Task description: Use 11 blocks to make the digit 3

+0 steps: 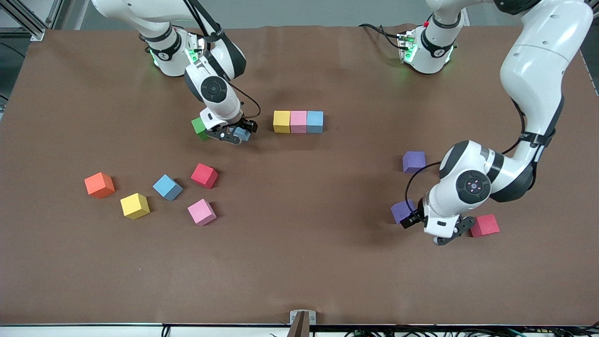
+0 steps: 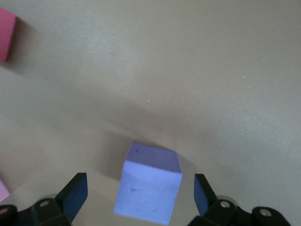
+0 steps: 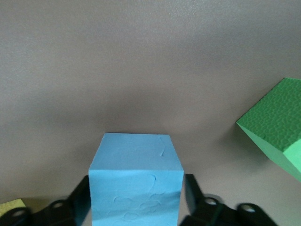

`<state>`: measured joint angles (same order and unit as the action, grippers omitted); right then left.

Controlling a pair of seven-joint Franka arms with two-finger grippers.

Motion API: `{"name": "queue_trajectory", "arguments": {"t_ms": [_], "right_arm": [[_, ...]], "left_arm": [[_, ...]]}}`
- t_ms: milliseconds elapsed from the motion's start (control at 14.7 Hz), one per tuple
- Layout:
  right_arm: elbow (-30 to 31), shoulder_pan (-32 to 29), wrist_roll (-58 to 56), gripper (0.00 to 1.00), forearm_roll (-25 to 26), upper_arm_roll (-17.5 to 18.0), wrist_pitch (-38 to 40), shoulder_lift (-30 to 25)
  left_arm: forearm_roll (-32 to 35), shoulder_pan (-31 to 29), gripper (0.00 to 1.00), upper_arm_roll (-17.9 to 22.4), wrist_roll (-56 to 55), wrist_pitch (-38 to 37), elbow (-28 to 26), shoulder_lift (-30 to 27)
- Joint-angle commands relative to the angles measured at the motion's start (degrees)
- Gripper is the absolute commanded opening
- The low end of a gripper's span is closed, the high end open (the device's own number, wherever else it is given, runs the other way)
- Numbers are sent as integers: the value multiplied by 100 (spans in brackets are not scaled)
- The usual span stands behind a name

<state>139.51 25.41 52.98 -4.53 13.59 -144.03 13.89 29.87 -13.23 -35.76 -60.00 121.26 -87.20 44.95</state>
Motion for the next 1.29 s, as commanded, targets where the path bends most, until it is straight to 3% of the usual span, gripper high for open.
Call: {"name": "queue_trajectory", "arguments": {"t_ms": [0,407,543,747,951,1087,1222], "right_arm": [[76,-19,-78,62,-162,21,-20,-44],[-204,-54,-121,42,-162,12,23,-53],[-563,-71,-270,40,-136,4,190,-53],[-1572,-343,-1217,40,-136,-58,1101,34],[-2733,-423,-1851,40,-92,-67,1868,560],[-3227,-370,-2081,40,-74,-75,1913,973],[-3701,-266,-2126,40,-100,-67,1931,1334]], "left_arm": [[10,479,100,358,164,-191,379,224],[80,410,100,376,366,-243,230,312],[28,392,100,376,305,-226,81,321],[-121,392,98,368,252,-182,-34,321],[-306,357,67,359,95,-182,-175,260],[-307,383,42,333,-318,-234,-184,207],[-315,401,28,254,-520,-261,-227,41]]}}
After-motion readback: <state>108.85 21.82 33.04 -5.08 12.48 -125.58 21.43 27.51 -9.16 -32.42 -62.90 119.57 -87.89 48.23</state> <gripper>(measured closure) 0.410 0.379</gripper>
